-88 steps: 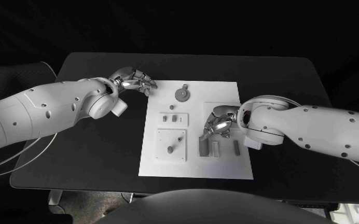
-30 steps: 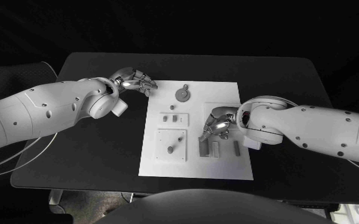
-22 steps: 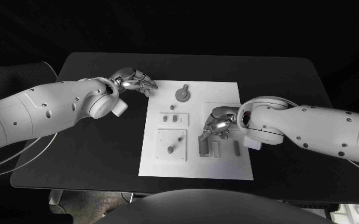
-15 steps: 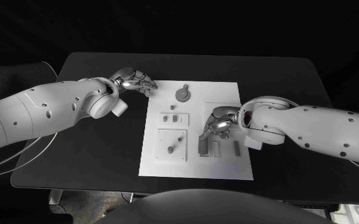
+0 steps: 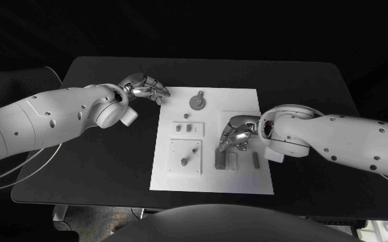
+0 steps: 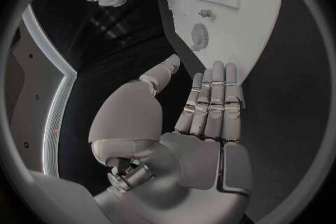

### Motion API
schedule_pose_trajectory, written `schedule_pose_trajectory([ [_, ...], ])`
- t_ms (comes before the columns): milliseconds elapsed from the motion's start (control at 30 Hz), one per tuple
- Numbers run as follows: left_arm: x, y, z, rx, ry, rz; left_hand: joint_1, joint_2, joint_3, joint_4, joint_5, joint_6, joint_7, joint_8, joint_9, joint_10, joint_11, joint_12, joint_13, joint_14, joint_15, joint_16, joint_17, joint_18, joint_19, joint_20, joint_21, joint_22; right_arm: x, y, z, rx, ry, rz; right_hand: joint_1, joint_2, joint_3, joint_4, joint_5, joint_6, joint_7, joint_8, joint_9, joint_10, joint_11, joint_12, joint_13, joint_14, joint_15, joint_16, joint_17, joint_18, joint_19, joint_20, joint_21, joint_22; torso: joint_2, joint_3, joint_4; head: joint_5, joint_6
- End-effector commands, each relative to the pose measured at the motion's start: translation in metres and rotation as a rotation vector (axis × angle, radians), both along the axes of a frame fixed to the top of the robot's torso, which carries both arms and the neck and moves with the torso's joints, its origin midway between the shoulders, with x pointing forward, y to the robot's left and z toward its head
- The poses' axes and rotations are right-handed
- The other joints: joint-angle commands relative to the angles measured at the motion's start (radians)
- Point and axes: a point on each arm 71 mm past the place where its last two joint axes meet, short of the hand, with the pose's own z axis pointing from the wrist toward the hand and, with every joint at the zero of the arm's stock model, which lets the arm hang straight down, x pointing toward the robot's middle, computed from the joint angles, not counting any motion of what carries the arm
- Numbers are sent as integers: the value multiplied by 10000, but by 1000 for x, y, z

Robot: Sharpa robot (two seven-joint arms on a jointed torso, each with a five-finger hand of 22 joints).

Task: Assemble the parts on the task board

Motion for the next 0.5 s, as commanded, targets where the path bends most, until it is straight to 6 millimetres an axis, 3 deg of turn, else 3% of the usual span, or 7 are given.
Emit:
schedule_pose_trajectory([
  [33,0,-3,1,-29,45,-195,-44,-70,-6,72,-21,-70,16,-9,-12,-68,-21,-48,-12,-5,73,-56,13,157,-54,19,-38,17,-2,1,-1,-57,-111,382,53,-208,-1,-19,-51,36,120,-2,-36,-29,-67,66,-17,-9,-56,50,-15,63,-48,-25,43,140,-3,2,0,-1,1],
  [233,0,-3,1,-23,39,-200,-43,-76,-7,75,-23,-74,17,-9,-13,-71,-20,-48,-13,-6,74,-61,18,157,-56,21,-41,19,-2,2,0,-19,-293,447,416,-343,-27,-29,-52,58,114,17,-43,-31,-73,76,-35,-10,-58,51,-22,63,-58,-26,51,143,-1,2,-1,-16,1],
  [500,0,-3,1,-16,41,-191,-45,-84,-10,80,-26,-78,19,-9,-13,-75,-18,-46,-16,-7,76,-69,28,156,-58,23,-44,22,1,2,2,235,-638,183,375,-486,-133,9,-53,-16,144,-25,-73,-23,-48,80,-48,-1,-56,50,-28,63,-37,-4,52,133,-4,-5,4,-20,1],
])
